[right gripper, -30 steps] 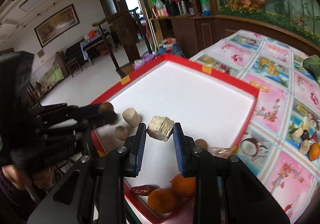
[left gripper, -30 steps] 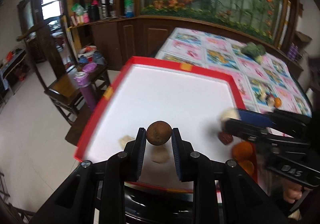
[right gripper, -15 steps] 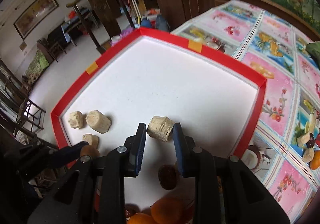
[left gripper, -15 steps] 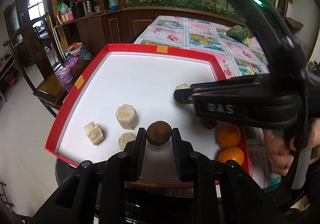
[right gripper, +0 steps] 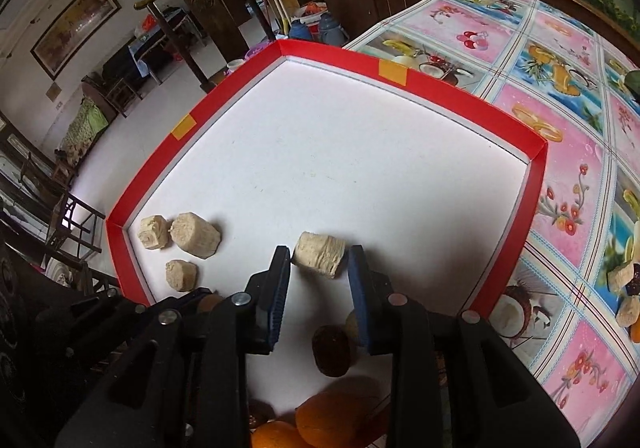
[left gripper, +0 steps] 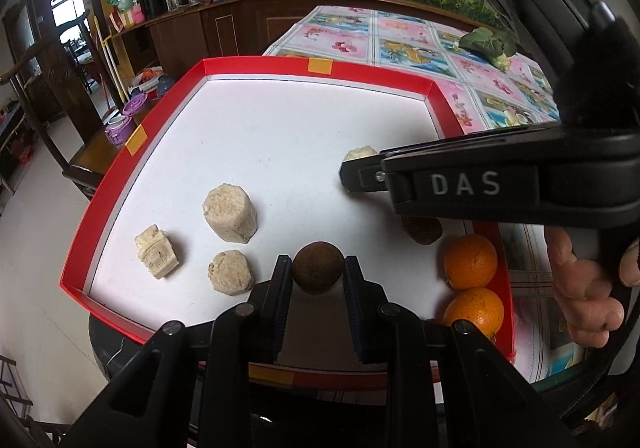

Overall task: Organize fruits
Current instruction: 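Carry the rice cake and brown fruit into the tray and open both tools, then grasp a mandarin orange with the right tool while the left grasps a rice cake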

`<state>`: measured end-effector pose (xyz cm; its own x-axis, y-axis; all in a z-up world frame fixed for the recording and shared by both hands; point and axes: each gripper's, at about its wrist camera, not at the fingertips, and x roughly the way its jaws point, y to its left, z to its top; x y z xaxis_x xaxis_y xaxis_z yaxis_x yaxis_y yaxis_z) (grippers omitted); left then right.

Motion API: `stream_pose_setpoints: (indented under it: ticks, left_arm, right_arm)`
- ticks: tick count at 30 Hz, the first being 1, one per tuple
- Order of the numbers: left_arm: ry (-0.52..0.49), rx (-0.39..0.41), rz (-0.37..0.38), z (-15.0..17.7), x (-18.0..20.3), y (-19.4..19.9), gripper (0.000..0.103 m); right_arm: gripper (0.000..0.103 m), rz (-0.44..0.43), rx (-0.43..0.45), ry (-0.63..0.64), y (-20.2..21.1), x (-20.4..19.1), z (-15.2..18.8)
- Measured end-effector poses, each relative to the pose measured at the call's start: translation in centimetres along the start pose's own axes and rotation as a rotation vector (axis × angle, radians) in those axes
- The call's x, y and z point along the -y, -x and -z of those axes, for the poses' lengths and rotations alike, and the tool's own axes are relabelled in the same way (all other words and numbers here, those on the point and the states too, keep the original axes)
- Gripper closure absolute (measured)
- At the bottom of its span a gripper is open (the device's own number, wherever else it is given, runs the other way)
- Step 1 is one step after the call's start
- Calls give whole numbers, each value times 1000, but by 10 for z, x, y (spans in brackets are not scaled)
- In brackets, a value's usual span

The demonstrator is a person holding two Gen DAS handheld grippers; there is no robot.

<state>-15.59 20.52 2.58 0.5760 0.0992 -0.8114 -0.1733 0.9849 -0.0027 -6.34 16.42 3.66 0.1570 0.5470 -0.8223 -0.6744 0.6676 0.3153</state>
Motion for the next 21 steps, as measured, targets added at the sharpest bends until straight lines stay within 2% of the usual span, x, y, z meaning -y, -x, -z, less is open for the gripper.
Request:
stream_pose_setpoints:
  ticks: [3, 5, 9, 12, 14, 18, 21]
  left_arm:
    - [5, -8, -3, -1, 0, -1, 76]
    - [8, -14, -13, -3, 0, -1, 64]
    - [-14, 38, -51, -11, 7, 15, 63]
    - [-44, 89, -43, -23, 19, 30, 57]
    - [-78, 127, -22, -33, 33, 40, 51]
    - [-154, 161, 27, -48, 70, 47, 49]
    - [-204, 153, 78, -56, 101, 42, 49]
  right_arm:
    - [71, -35, 67, -10, 21, 9, 3]
    - [71, -37, 125, -7, 42, 17, 7]
    - [66, 39, 246, -24, 90, 52, 28]
    - [63, 111, 298, -62, 123, 92, 52]
    - [61, 154, 309, -91, 137, 117, 66]
    - [61, 219, 302, -173, 151, 166, 92]
    - [61, 244, 279, -203, 145, 186, 95]
